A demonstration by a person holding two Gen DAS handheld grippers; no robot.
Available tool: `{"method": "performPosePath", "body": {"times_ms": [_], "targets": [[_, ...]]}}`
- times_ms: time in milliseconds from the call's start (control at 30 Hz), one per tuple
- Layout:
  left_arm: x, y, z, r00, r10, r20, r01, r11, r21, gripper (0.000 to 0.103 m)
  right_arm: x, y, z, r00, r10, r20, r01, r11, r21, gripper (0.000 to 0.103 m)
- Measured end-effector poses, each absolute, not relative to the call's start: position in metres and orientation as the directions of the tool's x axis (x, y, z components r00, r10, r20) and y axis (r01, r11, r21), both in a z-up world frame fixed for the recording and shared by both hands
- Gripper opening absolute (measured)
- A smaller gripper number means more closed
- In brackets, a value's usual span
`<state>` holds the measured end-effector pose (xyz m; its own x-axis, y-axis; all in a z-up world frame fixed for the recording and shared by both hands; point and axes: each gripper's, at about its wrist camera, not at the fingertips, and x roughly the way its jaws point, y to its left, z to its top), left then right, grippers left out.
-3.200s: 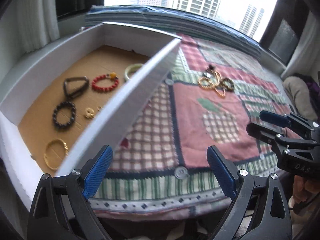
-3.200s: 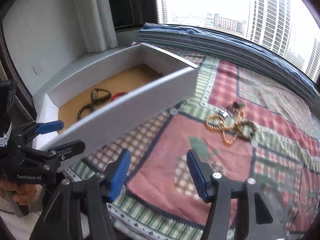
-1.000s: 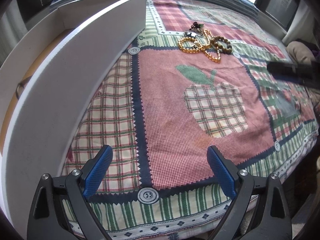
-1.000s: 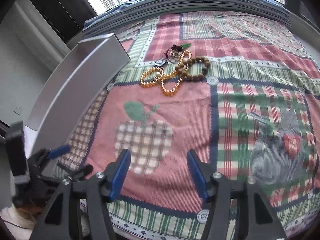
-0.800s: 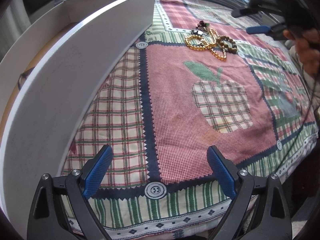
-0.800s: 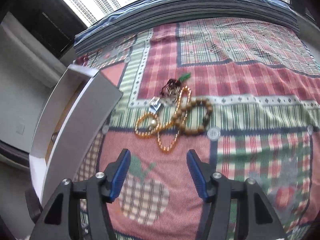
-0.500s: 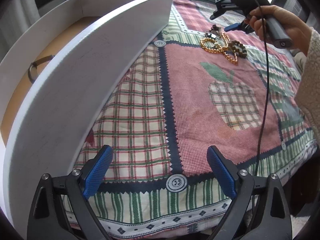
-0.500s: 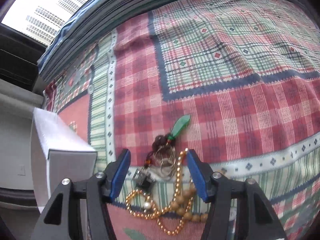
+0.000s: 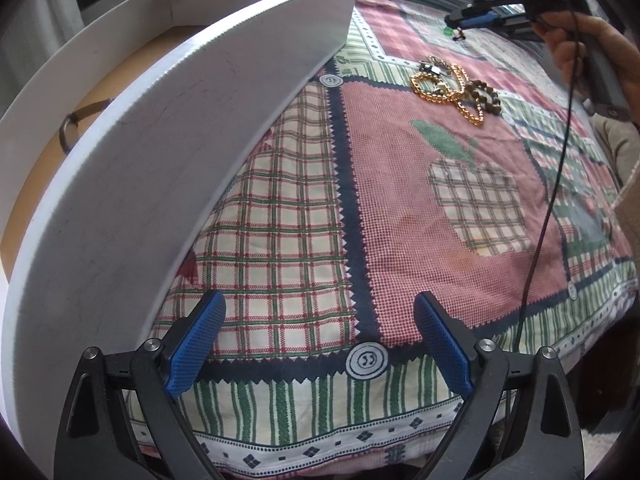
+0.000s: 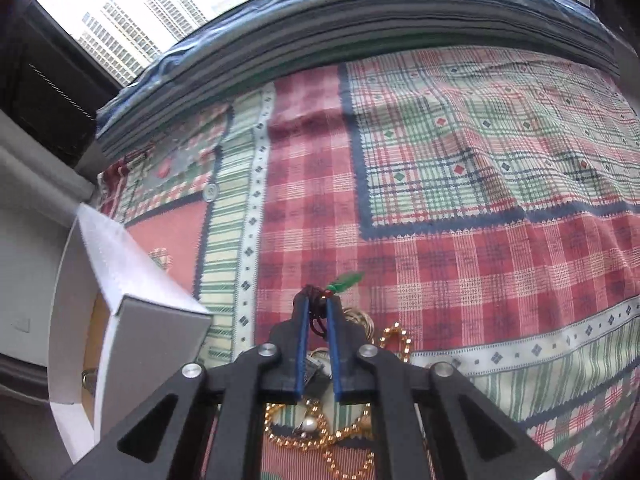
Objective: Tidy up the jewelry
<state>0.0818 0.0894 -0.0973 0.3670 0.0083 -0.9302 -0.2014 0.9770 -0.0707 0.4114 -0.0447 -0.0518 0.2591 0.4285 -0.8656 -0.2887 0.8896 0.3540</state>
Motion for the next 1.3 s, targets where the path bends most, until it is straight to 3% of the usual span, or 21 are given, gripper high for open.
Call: {"method": "performPosePath", "body": {"times_ms": [167, 300, 567, 600, 667, 700, 833, 1033, 1167, 1300], "targets": [[0.084, 0.085, -0.096, 0.366, 0.011, -0.931, -0.199, 0.978, -0.067, 0.095, 0.338, -0.072, -0.032, 0.217, 0.435, -0.874, -0.439, 0.843, 0.31, 0.009], [0.09, 0.08, -0.095, 0.358, 0.003, -0.934, -0.185, 0.98, -0.068, 0.095, 0.266, -0.092, -0.054, 0.186, 0.38, -0.906, -0.515, 0.823, 0.24, 0.01], [0.102, 0.067, -0.081, 0.365, 0.002, -0.931, -0.143, 0.988, -0.054, 0.095, 0.19, -0.12, -0.086, 0.246, 0.295, -0.923, -0.538, 0.834, 0.123, 0.014], [0.103, 0.066, -0.078, 0.367, 0.003, -0.93, -0.137, 0.989, -0.051, 0.095, 0.188, -0.125, -0.085, 0.25, 0.309, -0.918, -0.524, 0.84, 0.14, 0.018], [0.105, 0.065, -0.07, 0.378, 0.009, -0.926, -0.124, 0.991, -0.041, 0.095, 0.186, -0.139, -0.078, 0.267, 0.357, -0.895, -0.48, 0.855, 0.198, 0.04], [0.107, 0.065, -0.065, 0.383, 0.013, -0.924, -0.118, 0.992, -0.034, 0.095, 0.185, -0.148, -0.073, 0.287, 0.375, -0.881, -0.456, 0.863, 0.219, 0.042], [0.128, 0.067, -0.048, 0.39, 0.0, -0.921, -0.091, 0.995, -0.038, 0.095, 0.175, -0.183, -0.051, 0.374, 0.407, -0.833, -0.371, 0.889, 0.268, 0.043], [0.2, 0.05, -0.013, 0.406, -0.135, -0.904, 0.022, 0.99, -0.138, 0.096, 0.16, -0.222, -0.049, 0.427, 0.393, -0.814, -0.282, 0.914, 0.293, 0.043], [0.271, 0.043, -0.032, 0.432, -0.055, -0.9, -0.015, 0.998, -0.069, 0.095, 0.16, -0.23, -0.059, 0.419, 0.418, -0.806, -0.259, 0.906, 0.335, 0.043], [0.337, 0.037, -0.069, 0.392, -0.027, -0.919, -0.048, 0.998, -0.05, 0.084, 0.159, -0.235, -0.062, 0.413, 0.432, -0.802, -0.251, 0.9, 0.356, 0.043]]}}
